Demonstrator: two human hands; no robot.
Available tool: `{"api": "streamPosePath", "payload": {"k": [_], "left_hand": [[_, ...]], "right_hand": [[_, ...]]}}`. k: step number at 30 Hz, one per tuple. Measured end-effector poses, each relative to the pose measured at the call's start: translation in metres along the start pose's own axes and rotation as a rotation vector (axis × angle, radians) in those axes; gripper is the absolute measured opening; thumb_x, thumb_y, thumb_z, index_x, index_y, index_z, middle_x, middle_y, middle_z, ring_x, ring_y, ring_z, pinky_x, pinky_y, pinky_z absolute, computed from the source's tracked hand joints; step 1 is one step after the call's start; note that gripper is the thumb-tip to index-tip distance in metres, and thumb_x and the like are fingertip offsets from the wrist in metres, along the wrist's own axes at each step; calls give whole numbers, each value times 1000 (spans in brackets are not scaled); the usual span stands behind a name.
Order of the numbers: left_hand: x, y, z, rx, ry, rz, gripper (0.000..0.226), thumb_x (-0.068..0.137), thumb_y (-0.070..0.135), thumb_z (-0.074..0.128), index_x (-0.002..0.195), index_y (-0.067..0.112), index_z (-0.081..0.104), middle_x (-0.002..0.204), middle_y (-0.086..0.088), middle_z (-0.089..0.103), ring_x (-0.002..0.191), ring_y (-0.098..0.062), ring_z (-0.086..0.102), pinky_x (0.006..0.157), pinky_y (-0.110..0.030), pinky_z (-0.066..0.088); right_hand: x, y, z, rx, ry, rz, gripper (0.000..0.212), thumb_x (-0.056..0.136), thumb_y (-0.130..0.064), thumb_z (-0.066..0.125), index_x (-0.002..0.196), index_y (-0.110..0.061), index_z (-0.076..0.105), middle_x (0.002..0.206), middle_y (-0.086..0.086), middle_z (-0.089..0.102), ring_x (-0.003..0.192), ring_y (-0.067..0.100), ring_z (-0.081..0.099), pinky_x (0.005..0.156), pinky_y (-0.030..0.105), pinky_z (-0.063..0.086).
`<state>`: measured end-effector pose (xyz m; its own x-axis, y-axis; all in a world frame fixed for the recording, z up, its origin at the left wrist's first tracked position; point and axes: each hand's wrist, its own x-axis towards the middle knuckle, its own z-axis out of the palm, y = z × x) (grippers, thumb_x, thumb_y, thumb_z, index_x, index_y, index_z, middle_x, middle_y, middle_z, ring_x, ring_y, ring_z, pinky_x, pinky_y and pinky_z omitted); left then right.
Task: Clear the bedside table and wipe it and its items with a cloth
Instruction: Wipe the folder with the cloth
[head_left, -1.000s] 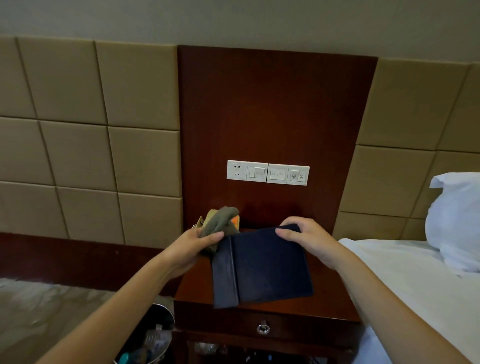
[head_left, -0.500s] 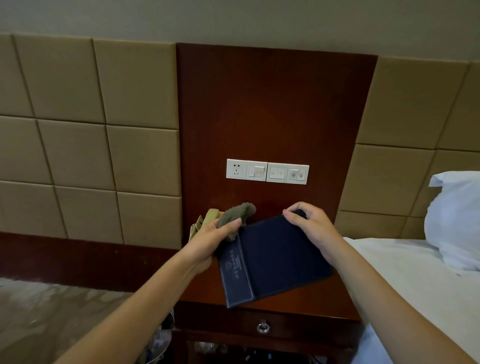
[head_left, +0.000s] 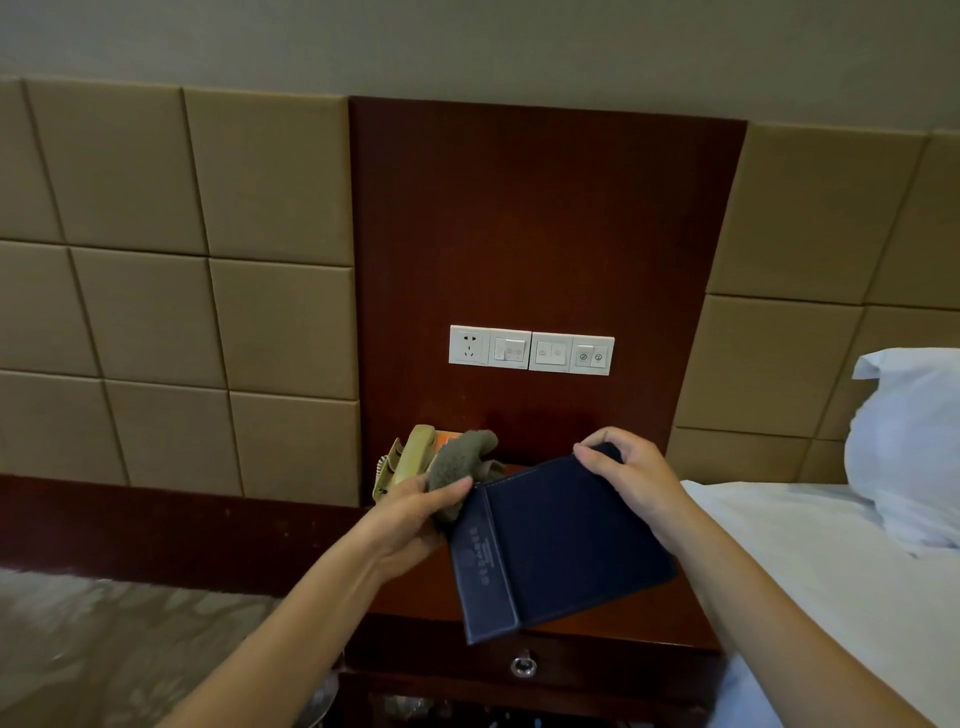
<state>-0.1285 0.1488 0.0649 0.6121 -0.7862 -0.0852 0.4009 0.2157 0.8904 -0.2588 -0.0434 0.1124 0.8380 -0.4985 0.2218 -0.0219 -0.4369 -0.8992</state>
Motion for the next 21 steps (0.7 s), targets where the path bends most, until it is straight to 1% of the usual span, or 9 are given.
{"api": "streamPosePath", "payload": {"k": [3, 6, 9, 11, 14, 16, 19, 20, 21], "left_hand": [[1, 2, 2, 209, 24, 5, 57, 69, 18, 73, 122, 3, 57, 109, -15, 66, 100, -24, 62, 86, -33, 51], [5, 5, 10, 307, 94, 0, 61, 62, 27, 78, 118, 7, 61, 104, -12, 69, 96, -23, 64, 81, -31, 52], [7, 7, 11, 211, 148, 56, 62, 63, 29, 76, 117, 3, 62, 94, -10, 69, 86, -21, 65, 73, -29, 52], [6, 7, 9, 95, 99, 64, 53, 70, 24, 71, 117, 2, 61, 97, -11, 69, 88, -20, 65, 71, -29, 54], [0, 3, 5, -40, 4, 50, 43, 76, 14, 64, 117, 2, 59, 106, -14, 67, 95, -22, 65, 76, -31, 58], [-2, 0, 1, -116, -12, 58, 40, 77, 10, 62, 116, 2, 59, 106, -15, 66, 93, -22, 67, 78, -33, 57], [-1, 0, -5, -204, 51, 121, 31, 82, 5, 59, 112, 4, 59, 103, -14, 67, 88, -20, 69, 71, -28, 59], [0, 2, -5, -181, 88, 162, 28, 86, 5, 57, 114, 4, 59, 103, -13, 68, 90, -19, 68, 72, -27, 59], [1, 3, -3, -89, 126, 211, 28, 90, 5, 54, 117, 4, 57, 103, -10, 68, 93, -18, 66, 74, -28, 58]], "right_hand": [[-3, 1, 4, -23, -34, -9, 14, 94, -28, 57, 85, -19, 64, 93, -1, 63, 89, 14, 59, 70, 26, 42], [-3, 2, 8, -20, -34, -7, 14, 94, -28, 57, 86, -19, 64, 94, 0, 63, 90, 15, 59, 70, 26, 43], [-2, 5, 5, 35, -10, 15, 15, 93, -29, 57, 86, -18, 64, 96, 3, 64, 92, 17, 60, 71, 26, 43], [0, 6, 0, 62, 6, 33, 16, 93, -30, 58, 86, -18, 65, 95, 3, 65, 92, 19, 61, 73, 28, 45], [1, 11, -9, 70, 31, 52, 15, 92, -29, 59, 86, -17, 65, 94, 4, 65, 90, 19, 62, 71, 28, 45], [1, 12, -14, 113, 60, 78, 16, 92, -29, 59, 89, -15, 64, 92, 4, 65, 87, 19, 62, 68, 28, 45], [0, 14, -25, 191, 146, 97, 17, 93, -29, 58, 89, -13, 61, 89, 5, 63, 83, 20, 60, 65, 30, 44], [0, 15, -26, 180, 152, 95, 17, 93, -29, 58, 88, -13, 61, 88, 5, 63, 83, 21, 60, 66, 31, 44], [-1, 16, -25, 166, 144, 86, 17, 93, -29, 58, 87, -13, 61, 88, 7, 63, 83, 22, 60, 67, 32, 45]]}}
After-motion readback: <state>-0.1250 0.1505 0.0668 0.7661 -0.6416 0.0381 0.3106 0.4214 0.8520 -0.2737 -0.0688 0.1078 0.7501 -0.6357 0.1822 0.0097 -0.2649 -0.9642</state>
